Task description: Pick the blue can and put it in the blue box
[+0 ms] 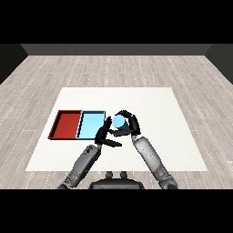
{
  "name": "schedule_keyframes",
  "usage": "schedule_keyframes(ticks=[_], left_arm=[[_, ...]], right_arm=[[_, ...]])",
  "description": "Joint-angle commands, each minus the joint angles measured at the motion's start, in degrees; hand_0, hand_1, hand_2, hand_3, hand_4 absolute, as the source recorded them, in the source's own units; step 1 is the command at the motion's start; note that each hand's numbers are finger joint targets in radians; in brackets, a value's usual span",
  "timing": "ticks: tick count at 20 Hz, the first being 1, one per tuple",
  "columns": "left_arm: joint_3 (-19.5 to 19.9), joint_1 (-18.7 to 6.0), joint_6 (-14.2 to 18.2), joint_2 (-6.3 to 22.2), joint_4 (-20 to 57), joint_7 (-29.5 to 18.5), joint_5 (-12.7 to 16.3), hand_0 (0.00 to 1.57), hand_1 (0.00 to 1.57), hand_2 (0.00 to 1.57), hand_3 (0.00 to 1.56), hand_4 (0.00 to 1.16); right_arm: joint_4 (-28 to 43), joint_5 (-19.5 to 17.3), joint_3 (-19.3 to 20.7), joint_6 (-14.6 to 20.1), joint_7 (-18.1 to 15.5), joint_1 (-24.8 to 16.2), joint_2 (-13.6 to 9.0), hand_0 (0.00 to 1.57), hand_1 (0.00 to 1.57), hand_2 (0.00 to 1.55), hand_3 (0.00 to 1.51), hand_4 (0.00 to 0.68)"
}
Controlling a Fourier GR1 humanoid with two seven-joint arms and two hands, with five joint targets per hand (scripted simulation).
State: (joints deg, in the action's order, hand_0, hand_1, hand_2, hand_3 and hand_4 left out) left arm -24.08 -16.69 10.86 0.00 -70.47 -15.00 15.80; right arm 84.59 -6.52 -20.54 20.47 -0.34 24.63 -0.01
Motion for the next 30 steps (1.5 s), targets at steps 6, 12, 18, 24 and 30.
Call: schedule_keyframes(ticks=[6,12,18,24,30], left_arm=[[-3.01,-2.81,2.58,0.00,1.61,-2.54,2.49,0.00,0.00,0.00,0.00,0.00],[-3.33,-7.04,2.33,0.01,8.52,-6.26,5.84,0.00,0.00,0.00,0.00,0.00],[-6.74,-7.30,4.82,0.00,4.37,-4.87,8.77,0.00,0.00,0.00,0.00,0.00],[-11.22,-11.45,11.92,0.00,9.74,-2.20,9.84,0.00,0.00,0.00,0.00,0.51],[-14.00,-11.70,15.70,0.01,10.35,-11.12,23.90,1.44,1.44,1.41,1.22,0.62]], right_arm=[[-1.92,2.93,-5.61,4.34,-1.61,0.54,0.01,1.46,1.46,1.46,1.40,0.605],[-5.53,10.78,-2.62,4.09,-6.27,2.00,0.01,1.45,1.45,1.45,1.38,0.602],[0.59,9.06,-5.59,3.73,-4.41,-3.08,0.01,1.45,1.45,1.45,1.39,0.602],[-7.22,18.32,-7.72,8.73,-10.53,3.02,0.01,1.47,1.47,1.47,1.40,0.595],[-2.59,20.13,-7.47,7.56,-8.49,3.11,0.01,1.45,1.45,1.44,1.39,0.615]])
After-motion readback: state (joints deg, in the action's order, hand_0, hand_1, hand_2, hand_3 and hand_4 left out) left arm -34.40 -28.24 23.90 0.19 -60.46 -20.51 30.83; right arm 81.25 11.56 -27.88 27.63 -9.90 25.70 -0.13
